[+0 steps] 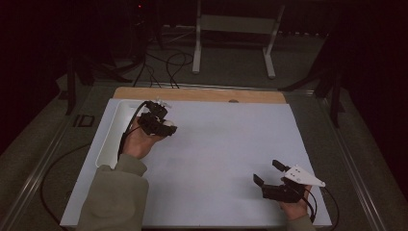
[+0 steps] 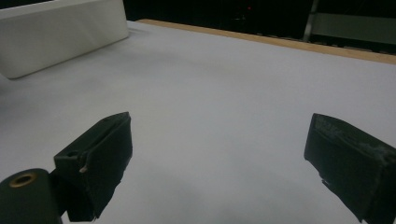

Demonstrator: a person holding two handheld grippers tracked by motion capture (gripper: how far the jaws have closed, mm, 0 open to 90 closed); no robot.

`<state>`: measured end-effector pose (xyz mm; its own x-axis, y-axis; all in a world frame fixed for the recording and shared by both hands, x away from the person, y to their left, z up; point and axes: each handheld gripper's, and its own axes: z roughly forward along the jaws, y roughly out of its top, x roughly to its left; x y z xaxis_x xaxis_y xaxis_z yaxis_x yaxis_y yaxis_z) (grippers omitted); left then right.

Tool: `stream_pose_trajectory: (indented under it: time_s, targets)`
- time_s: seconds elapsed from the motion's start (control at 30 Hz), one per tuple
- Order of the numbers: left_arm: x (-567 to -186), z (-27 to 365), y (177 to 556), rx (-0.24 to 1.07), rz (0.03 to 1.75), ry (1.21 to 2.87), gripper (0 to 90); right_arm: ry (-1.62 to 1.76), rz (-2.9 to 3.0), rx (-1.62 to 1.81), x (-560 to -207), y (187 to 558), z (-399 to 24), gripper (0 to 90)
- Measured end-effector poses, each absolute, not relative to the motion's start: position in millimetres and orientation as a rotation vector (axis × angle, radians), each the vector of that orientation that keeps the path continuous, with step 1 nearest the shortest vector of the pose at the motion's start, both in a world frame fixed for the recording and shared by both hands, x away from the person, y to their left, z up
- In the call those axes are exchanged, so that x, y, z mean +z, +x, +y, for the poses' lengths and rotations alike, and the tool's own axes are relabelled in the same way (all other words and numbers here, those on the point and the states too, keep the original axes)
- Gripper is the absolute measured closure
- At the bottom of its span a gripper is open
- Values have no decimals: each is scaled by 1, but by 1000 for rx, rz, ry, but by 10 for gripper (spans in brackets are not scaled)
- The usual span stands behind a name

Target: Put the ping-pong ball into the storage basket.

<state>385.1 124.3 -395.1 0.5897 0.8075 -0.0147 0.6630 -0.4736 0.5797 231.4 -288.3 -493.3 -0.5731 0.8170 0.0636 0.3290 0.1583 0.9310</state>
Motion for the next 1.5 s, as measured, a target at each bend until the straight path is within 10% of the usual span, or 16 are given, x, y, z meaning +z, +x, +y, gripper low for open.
stream_pose_trajectory:
  time_s: [1.5]
  targets:
    - [-391, 152, 380, 388, 1175, 2305, 514, 1093, 1983, 1408, -494, 232, -288, 69]
